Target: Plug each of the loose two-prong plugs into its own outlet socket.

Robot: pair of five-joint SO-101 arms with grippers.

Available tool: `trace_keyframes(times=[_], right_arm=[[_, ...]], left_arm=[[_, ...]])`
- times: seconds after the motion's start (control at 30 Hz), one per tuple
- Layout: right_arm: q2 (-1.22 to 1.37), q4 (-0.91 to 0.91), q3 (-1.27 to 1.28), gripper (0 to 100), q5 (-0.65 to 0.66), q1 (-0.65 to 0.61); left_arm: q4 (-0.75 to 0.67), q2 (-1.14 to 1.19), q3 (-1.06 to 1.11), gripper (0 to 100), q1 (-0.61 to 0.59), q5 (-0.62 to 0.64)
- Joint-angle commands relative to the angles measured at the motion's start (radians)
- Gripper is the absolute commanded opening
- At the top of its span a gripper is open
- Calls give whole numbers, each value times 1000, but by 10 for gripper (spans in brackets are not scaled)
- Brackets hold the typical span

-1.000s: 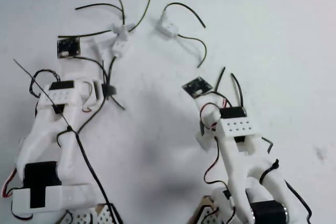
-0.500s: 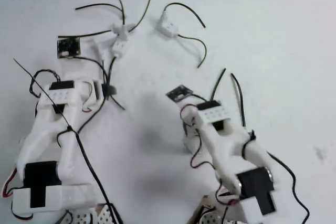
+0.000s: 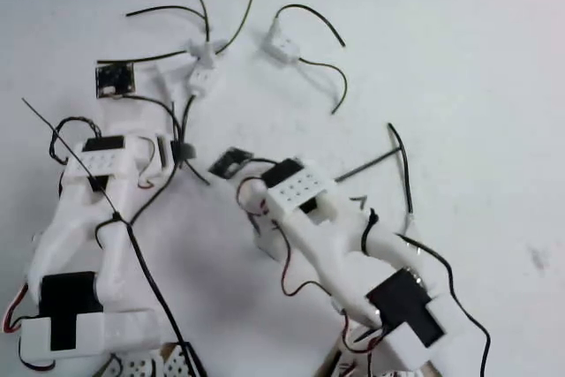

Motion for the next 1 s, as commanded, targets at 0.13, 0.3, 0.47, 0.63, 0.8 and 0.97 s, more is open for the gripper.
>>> trace_keyframes(times=[0.13,0.3,0.47,0.63,0.8,0.97], right_arm=[[-41,-10,-153,310,0,-51],[-31,-102,-169,310,0,-48],[-39,-180,-172,310,0,13],[-45,-199,-184,310,126,156],[-168,-33,-278,310,196,274],[-374,128,-321,310,311,246]], left_arm=[[-15,-48,-3,343,-15,11],[-15,-48,-5,343,-15,11],[-15,-48,-5,343,-15,11],[-15,-48,-6,343,-15,11],[-17,-48,-11,343,-15,11],[-17,-48,-11,343,-13,11]])
